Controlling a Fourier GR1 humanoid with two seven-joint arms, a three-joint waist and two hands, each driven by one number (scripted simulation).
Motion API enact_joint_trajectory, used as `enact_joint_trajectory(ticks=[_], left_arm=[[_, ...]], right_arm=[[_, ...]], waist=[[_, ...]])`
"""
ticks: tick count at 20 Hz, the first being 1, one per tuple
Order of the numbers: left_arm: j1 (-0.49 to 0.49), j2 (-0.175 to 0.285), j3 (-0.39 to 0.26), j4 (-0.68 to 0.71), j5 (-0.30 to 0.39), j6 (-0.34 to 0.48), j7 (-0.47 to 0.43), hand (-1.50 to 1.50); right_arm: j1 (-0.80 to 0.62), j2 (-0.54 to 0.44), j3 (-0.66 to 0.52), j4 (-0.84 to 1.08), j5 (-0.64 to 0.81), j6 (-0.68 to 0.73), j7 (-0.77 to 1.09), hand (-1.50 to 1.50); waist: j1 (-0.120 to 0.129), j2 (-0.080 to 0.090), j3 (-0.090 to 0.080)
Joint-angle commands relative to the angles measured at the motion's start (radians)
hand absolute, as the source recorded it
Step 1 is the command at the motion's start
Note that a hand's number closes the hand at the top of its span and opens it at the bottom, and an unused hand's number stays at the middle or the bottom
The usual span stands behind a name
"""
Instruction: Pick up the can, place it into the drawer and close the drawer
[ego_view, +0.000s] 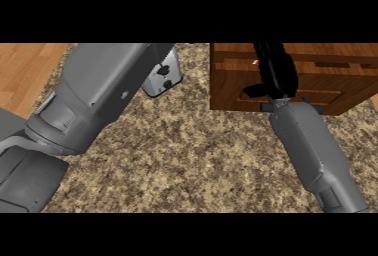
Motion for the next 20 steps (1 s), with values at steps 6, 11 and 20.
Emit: enact_joint_trajectory(ticks=[6, 11, 20], left_arm=[[0.086, 0.056, -0.013, -0.135, -0.013, -0.029, 0.063, -1.50], [0.127, 0.081, -0.029, -0.212, -0.027, -0.015, 0.101, -1.50], [0.218, 0.150, -0.048, -0.343, -0.038, -0.051, 0.146, -1.50]], right_arm=[[-0.222, -0.028, -0.093, 0.310, 0.028, -0.176, -0.041, -1.50], [-0.329, -0.032, -0.116, 0.411, 0.041, -0.187, -0.015, -1.50], [-0.413, -0.022, -0.173, 0.478, -0.012, -0.200, -0.069, -1.50]], waist=[[0.047, 0.006, 0.000], [0.064, 0.007, 0.000], [0.080, 0.009, 0.001]])
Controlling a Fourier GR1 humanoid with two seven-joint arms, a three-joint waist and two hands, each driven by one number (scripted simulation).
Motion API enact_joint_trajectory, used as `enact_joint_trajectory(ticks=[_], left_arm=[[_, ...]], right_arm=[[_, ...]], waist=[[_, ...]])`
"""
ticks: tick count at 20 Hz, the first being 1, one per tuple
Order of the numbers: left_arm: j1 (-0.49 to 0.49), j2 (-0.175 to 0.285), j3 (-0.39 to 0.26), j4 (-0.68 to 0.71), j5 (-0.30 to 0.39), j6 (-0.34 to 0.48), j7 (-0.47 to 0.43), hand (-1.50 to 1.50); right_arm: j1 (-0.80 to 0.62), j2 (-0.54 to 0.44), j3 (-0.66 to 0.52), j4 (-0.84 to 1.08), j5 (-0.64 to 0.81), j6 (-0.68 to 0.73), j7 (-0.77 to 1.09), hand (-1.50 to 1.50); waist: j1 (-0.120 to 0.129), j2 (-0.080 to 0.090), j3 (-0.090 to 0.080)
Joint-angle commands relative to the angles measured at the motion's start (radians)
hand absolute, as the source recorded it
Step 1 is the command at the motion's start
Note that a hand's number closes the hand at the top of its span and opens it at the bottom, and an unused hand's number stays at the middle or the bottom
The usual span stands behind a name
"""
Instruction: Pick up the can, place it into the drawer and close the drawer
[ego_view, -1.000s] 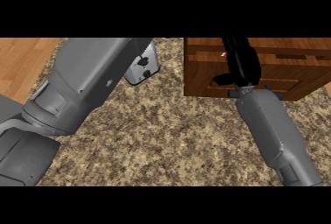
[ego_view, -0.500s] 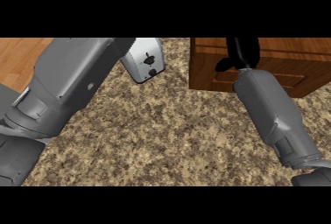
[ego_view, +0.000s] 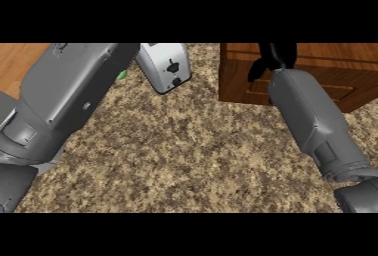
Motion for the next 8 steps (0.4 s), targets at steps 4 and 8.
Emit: enact_joint_trajectory(ticks=[4, 8], left_arm=[[0.081, 0.035, -0.007, -0.108, 0.002, -0.015, 0.017, -1.50], [0.119, 0.068, -0.004, -0.174, 0.006, -0.015, 0.050, -1.50]], right_arm=[[-0.099, 0.013, -0.113, -0.020, -0.128, -0.010, -0.102, -1.50], [-0.080, 0.009, -0.138, -0.003, -0.146, -0.031, -0.161, -1.50]], waist=[[0.027, -0.008, -0.004], [0.018, -0.012, -0.004]])
